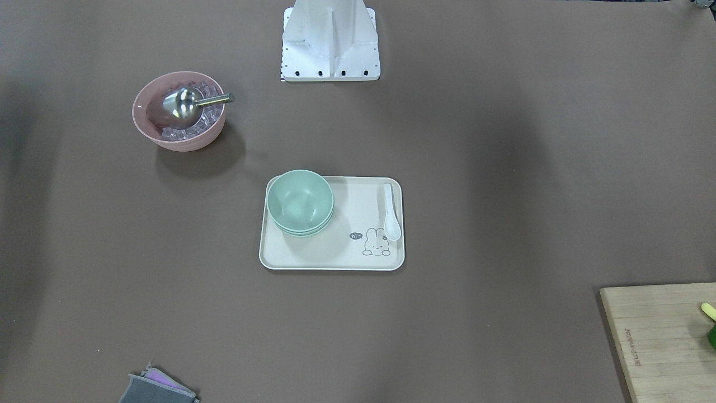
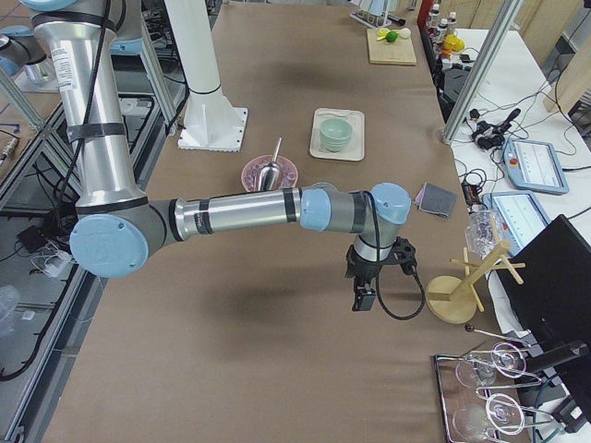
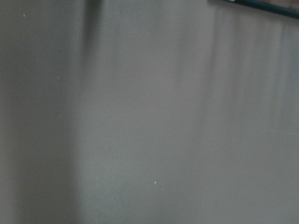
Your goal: Stack green bowls together
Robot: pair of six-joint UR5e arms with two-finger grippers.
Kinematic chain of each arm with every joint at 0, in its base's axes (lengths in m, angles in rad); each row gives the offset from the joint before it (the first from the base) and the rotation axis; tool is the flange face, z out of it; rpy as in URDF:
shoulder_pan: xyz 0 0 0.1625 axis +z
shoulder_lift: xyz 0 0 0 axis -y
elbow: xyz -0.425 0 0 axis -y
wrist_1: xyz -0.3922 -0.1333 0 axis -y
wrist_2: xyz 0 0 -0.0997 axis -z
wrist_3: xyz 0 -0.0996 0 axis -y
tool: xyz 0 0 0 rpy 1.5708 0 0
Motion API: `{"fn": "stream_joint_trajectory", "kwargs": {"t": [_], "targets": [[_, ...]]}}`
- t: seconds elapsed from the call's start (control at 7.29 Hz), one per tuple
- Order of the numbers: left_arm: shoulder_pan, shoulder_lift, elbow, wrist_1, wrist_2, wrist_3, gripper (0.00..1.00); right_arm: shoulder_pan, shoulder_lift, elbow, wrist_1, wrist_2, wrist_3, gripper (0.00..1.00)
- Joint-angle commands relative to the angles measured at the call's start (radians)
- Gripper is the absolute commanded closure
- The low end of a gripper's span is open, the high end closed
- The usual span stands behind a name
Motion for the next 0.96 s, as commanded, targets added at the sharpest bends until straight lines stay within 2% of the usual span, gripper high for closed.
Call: {"fn": "stream_joint_trajectory", "kwargs": {"t": [0.0, 0.27, 0.55, 0.82], "targets": [[-0.01, 0.01, 0.042, -0.007, -0.016, 0.003, 0.02, 0.033, -0.057, -0.014, 0.117, 0.059, 0.036, 0.0], [-0.013, 0.019, 0.04, -0.016, -0.017, 0.008, 0.02, 0.034, -0.133, -0.026, 0.207, 0.057, 0.042, 0.0], [-0.013, 0.021, 0.049, -0.016, -0.017, 0.003, 0.02, 0.037, -0.137, -0.05, 0.197, 0.059, 0.046, 0.0], [-0.012, 0.017, 0.05, -0.011, -0.015, 0.0, 0.02, 0.039, -0.103, -0.058, 0.196, 0.103, 0.098, 0.0]]}}
